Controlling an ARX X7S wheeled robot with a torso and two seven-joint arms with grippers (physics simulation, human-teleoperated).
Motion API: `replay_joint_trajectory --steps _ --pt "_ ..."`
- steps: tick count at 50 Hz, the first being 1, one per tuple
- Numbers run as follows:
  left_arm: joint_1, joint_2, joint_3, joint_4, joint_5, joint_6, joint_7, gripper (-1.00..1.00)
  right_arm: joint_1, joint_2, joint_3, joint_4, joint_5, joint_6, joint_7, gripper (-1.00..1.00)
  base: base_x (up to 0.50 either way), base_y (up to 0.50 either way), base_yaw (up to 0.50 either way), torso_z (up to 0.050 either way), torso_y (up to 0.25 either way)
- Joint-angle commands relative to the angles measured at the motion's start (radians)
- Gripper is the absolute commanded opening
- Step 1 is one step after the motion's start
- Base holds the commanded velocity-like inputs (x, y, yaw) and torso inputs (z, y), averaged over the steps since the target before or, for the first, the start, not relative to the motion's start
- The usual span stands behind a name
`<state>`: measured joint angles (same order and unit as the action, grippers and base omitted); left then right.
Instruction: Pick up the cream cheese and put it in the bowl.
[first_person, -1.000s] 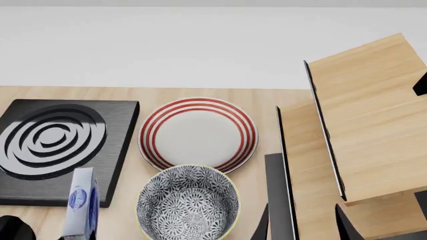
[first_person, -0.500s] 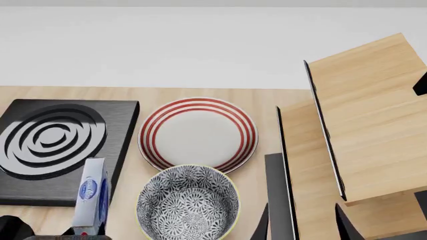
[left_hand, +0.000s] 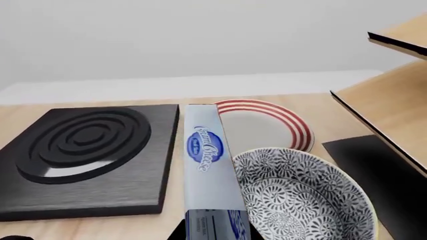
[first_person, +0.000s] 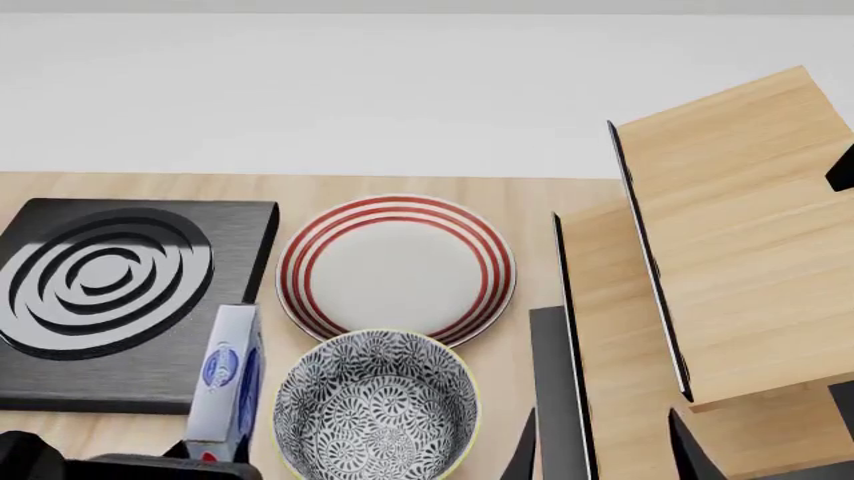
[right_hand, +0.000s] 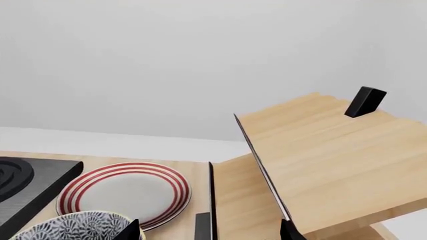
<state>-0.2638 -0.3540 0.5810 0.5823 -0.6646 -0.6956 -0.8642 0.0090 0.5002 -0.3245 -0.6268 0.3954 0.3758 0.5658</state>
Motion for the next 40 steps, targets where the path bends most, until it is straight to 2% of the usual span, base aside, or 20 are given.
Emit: replay_joint_trajectory --steps 1,11,40 --pt "-0.034 0.009 0.027 -0.001 0.012 -0.012 0.001 -1.00 0.001 0.003 0.003 0.000 0.005 0.000 0.002 1.00 0.00 0.00 0.00 0.000 0.000" --pt "-0.063 0.016 0.074 0.024 0.025 -0.052 -0.004 -1.00 0.005 0.006 0.011 -0.004 0.019 0.011 0.005 1.00 0.00 0.00 0.00 0.000 0.000" --pt "-0.072 0.017 0.079 0.028 0.007 -0.059 -0.006 -1.00 0.014 0.009 0.012 -0.011 0.021 0.021 0.019 1.00 0.00 0.00 0.00 0.000 0.001"
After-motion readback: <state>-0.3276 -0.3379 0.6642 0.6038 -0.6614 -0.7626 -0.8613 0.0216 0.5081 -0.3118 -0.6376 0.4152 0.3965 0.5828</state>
